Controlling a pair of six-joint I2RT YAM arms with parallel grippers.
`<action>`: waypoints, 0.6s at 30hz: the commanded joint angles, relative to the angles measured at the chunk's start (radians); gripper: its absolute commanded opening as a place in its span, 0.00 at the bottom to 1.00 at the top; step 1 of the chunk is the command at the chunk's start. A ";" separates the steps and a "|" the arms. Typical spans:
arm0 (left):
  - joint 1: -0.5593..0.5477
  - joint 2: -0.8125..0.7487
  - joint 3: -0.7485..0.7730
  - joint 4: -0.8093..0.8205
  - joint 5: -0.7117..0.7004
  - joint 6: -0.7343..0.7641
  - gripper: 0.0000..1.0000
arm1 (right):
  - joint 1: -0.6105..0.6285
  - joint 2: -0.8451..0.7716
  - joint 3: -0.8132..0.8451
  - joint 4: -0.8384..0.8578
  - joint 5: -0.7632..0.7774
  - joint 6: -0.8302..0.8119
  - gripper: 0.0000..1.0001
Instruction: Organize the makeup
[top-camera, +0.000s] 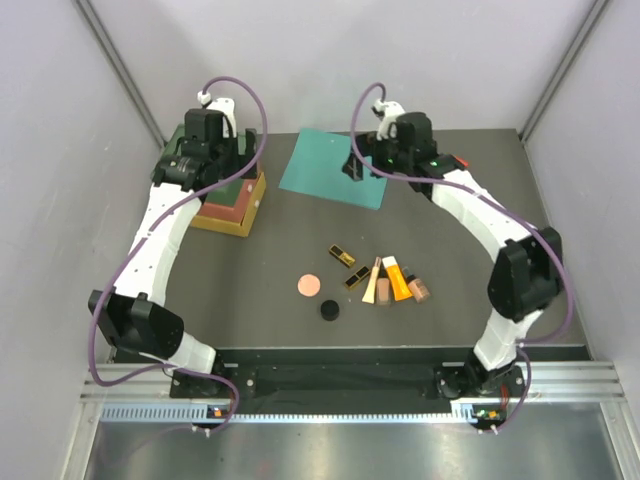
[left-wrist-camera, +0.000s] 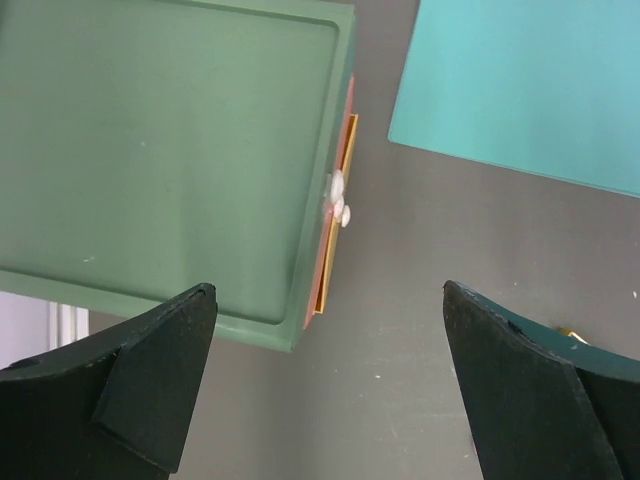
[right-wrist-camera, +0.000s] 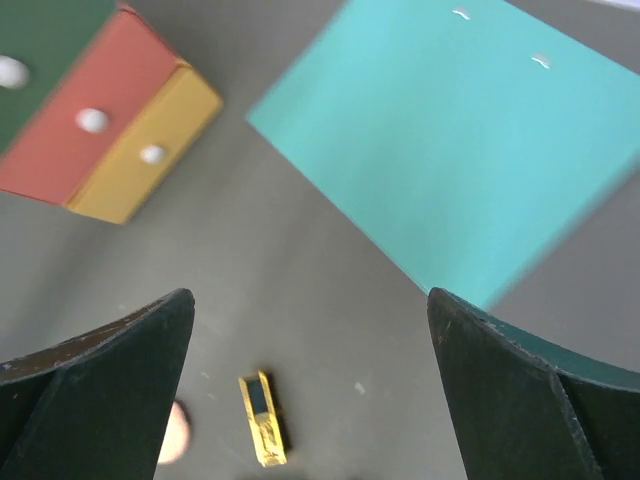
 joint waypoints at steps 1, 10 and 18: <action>0.007 -0.019 0.056 -0.005 -0.048 0.010 0.99 | 0.081 0.127 0.239 -0.079 -0.072 0.019 1.00; 0.039 -0.027 0.063 0.023 -0.059 0.028 0.96 | 0.103 0.323 0.431 0.016 -0.297 0.278 1.00; 0.128 0.048 0.108 0.049 0.007 -0.044 0.18 | 0.101 0.464 0.482 0.363 -0.468 0.650 0.99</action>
